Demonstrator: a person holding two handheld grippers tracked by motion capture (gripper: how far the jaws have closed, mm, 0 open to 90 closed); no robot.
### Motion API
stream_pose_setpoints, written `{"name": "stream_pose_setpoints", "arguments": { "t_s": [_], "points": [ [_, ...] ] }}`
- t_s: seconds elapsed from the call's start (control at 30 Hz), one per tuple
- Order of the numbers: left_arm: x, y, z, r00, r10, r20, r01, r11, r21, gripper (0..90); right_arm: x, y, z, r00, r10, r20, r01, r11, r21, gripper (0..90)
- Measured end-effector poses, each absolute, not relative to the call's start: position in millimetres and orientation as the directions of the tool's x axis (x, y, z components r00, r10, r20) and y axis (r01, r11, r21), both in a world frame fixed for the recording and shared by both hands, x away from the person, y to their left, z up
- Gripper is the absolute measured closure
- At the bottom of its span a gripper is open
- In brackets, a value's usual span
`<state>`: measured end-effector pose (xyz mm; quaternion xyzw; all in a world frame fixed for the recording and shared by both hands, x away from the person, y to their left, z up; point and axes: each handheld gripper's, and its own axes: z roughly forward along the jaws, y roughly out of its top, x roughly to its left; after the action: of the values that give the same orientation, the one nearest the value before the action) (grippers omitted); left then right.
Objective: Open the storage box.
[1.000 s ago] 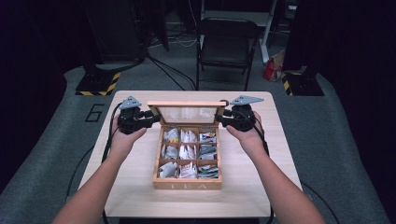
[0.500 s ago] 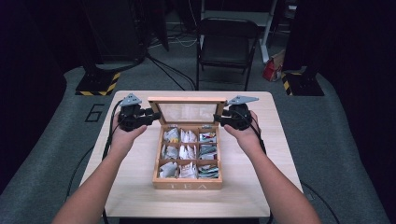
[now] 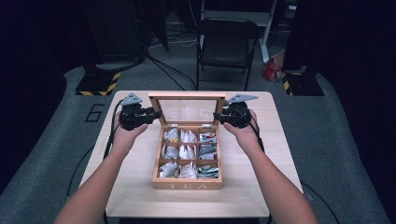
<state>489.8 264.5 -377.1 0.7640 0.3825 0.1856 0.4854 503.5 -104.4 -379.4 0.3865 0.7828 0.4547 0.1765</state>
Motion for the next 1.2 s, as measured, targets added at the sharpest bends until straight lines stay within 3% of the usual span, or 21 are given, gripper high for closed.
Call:
{"name": "stream_pose_setpoints", "arguments": {
  "t_s": [1.03, 1.2],
  "points": [
    [512.4, 258.8, -393.0, 0.618, 0.784, -0.066, 0.419, -0.257, 0.871, 63.7, 520.0, -100.1, -389.5, -0.610, 0.788, 0.082, 0.477, 0.282, 0.832, 58.9],
    [515.4, 260.2, -394.6, 0.621, 0.779, -0.083, 0.421, -0.242, 0.874, 63.3, 523.8, -100.8, -392.1, -0.609, 0.789, 0.081, 0.479, 0.284, 0.830, 62.8]
  ]
}}
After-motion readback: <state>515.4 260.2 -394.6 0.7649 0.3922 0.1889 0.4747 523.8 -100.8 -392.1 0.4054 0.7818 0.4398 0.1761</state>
